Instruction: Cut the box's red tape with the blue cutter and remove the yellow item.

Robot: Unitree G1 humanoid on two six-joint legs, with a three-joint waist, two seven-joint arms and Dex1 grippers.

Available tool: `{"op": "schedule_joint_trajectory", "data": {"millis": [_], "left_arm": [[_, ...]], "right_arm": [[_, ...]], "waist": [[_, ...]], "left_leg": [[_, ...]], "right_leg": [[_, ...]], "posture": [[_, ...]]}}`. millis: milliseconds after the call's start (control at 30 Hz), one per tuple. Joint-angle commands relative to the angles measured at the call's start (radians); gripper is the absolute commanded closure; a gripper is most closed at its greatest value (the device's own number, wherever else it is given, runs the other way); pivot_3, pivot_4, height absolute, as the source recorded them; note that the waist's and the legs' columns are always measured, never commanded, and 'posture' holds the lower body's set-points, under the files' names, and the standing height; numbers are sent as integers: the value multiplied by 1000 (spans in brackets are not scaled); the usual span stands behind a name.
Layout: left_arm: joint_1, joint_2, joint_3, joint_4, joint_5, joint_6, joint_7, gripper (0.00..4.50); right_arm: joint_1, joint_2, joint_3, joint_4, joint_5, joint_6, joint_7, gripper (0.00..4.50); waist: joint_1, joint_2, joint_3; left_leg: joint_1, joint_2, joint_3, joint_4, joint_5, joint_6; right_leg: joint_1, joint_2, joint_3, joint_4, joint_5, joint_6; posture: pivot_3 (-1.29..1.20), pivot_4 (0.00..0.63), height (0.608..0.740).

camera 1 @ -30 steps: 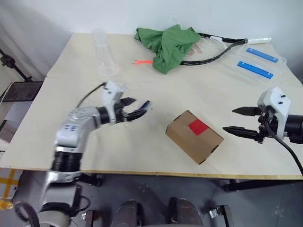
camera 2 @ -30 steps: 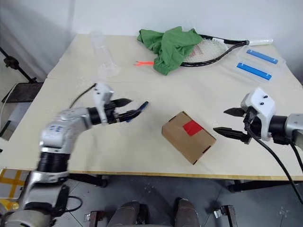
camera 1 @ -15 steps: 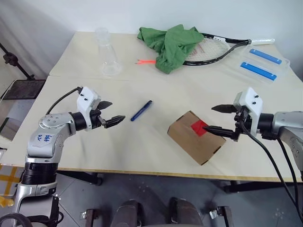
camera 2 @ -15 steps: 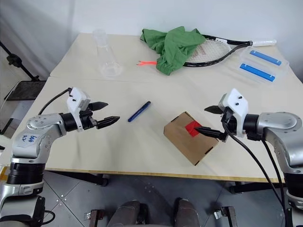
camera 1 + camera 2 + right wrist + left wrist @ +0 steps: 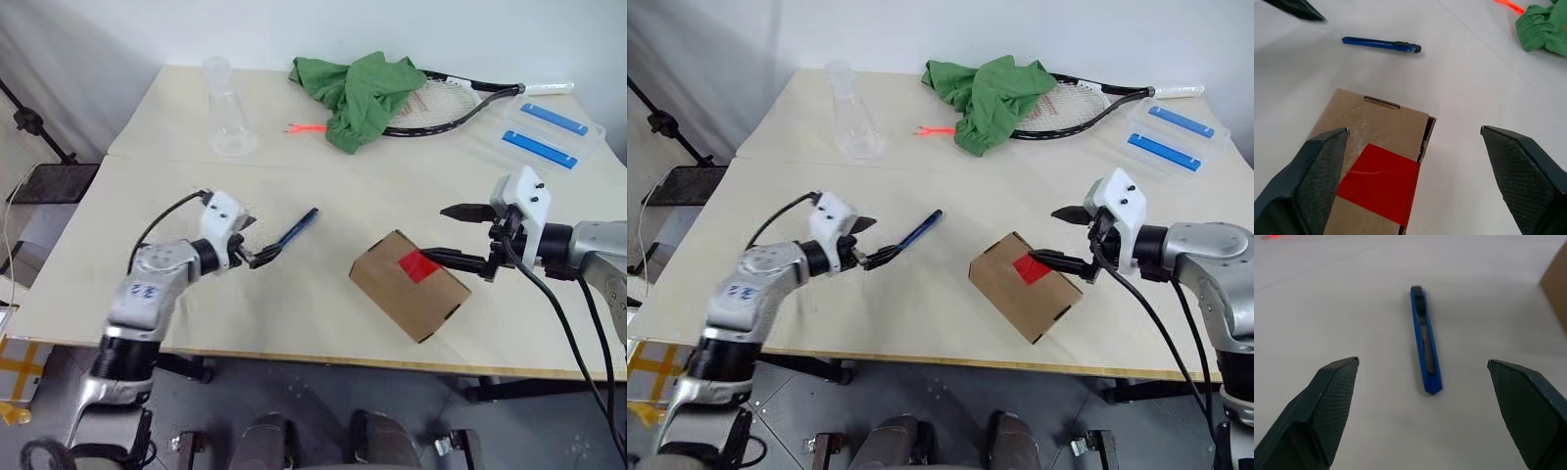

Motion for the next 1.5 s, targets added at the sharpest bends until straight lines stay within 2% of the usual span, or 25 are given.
{"op": "schedule_joint_trajectory", "data": {"millis": [33, 333, 433, 567, 633, 733, 800, 933, 1100, 1367, 1500], "left_arm": [[-57, -31, -41, 104, 39, -100, -23, 16], [-185, -64, -101, 442, 162, -253, -11, 16], [-203, -70, -96, 485, 148, -201, -40, 625], [-188, -70, -130, 477, 159, -232, -122, 1836], [-191, -74, -127, 483, 159, -221, -133, 1836], [-190, -74, -122, 479, 159, -209, -135, 2402], [-189, -72, -122, 476, 166, -204, -133, 2971], [-186, -64, -124, 472, 176, -211, -135, 2971], [-177, -54, -123, 454, 176, -203, -143, 4058], [-167, -35, -117, 430, 177, -202, -137, 4058], [-115, 20, -87, 331, 155, -204, -164, 4058]], "right_arm": [[25, -12, -49, -50, 10, 1, -18, 0], [158, -25, -120, -143, 23, 38, -56, 0], [172, -17, -137, -168, 39, 56, -77, 0], [179, -19, -139, -168, 41, 58, -85, 0], [177, -19, -137, -166, 40, 57, -86, 0], [165, -17, -134, -161, 41, 55, -88, 0], [160, -16, -132, -159, 40, 54, -88, 0], [155, -13, -123, -151, 34, 46, -88, 0], [136, -9, -110, -142, 33, 43, -86, 0], [103, -11, -87, -120, 26, 33, -76, 0], [53, -4, -67, -143, 47, 52, -80, 0]], "waist": [[-4, 0, 0], [-7, 0, 0], [-10, 0, 0], [-12, 0, 0], [-12, 0, 0], [-11, 0, 0], [-11, 0, 0], [-12, 0, 0], [-13, 0, 0], [-16, 0, 0], [-20, 0, 0]], "left_leg": [[0, 0, 0, 0, 0, 0], [-1, 0, -1, 0, 0, 0], [0, 0, 0, 0, 0, 0], [0, 0, 0, 0, 0, 0], [0, 0, 0, 0, 0, 0], [0, 0, 0, 0, 0, 0], [0, 0, 0, 0, 0, 0], [1, 0, 0, 1, 0, 0], [1, 0, 0, 1, 0, 0], [1, 1, 0, 0, 0, 0], [1, 2, 1, 0, 0, 0]], "right_leg": [[0, 0, 0, 0, 0, 0], [0, 0, -2, 0, 0, 0], [1, 0, -2, 0, 0, 1], [1, 0, -2, 1, 0, 1], [1, 0, -2, 1, 0, 1], [1, 0, -2, 1, 0, 1], [1, 0, -2, 1, 0, 1], [1, 0, -1, 1, 0, 1], [1, 0, -1, 2, 0, 1], [1, 0, -1, 2, 0, 1], [0, 0, 0, 2, 0, 1]], "posture": [[0, 150, 740], [0, 150, 740], [0, 150, 740], [0, 150, 740], [0, 150, 740], [0, 150, 740], [0, 150, 740], [0, 150, 740], [0, 150, 740], [0, 150, 740], [0, 150, 740]]}}
